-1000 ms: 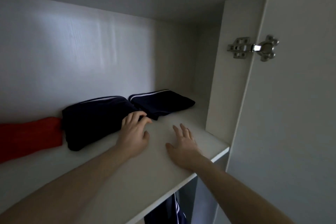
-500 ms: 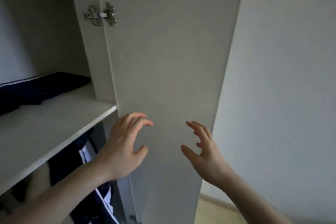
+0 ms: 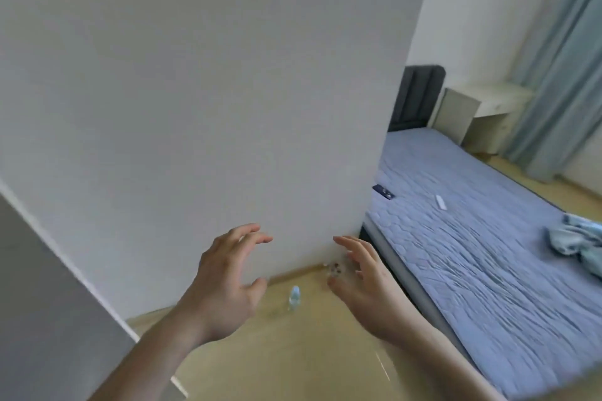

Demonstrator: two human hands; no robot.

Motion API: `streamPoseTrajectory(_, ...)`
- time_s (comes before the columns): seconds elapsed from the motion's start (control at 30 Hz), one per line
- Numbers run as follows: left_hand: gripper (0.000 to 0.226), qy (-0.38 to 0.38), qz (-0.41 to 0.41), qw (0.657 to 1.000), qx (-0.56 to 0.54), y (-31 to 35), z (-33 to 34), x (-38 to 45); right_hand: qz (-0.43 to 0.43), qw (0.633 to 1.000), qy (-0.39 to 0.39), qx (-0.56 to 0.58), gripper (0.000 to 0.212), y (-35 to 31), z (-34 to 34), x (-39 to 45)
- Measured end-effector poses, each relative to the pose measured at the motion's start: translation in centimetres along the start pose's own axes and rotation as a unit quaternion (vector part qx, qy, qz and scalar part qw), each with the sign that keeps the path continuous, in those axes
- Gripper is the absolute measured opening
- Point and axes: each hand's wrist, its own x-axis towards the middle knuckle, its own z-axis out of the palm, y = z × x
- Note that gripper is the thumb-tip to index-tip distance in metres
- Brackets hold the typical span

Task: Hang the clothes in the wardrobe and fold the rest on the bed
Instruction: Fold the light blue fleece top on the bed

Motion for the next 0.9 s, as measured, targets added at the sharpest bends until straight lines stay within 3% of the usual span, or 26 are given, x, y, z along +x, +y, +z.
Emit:
streamPoseTrajectory(0.4,0.054,-0.189,0.142,0.971,-0.046,16.9,20.1,15.9,0.197,0.969,0.148,-0.019,0.053,18.0,-18.4,-7.0)
streamPoseTrajectory(0.7,0.054,-0.267,0.195,0.939,-0.091,26.2,34.3,28.7,0.275,0.94,0.199,-0.024,0.054,28.9,-31.1,-5.8)
streamPoseTrajectory(0.9,0.054,-0.334,0.271,0.899,-0.081,37.0,44.2,34.5,0.324,0.901,0.287,-0.014,0.055,35.2,-39.0,-9.5)
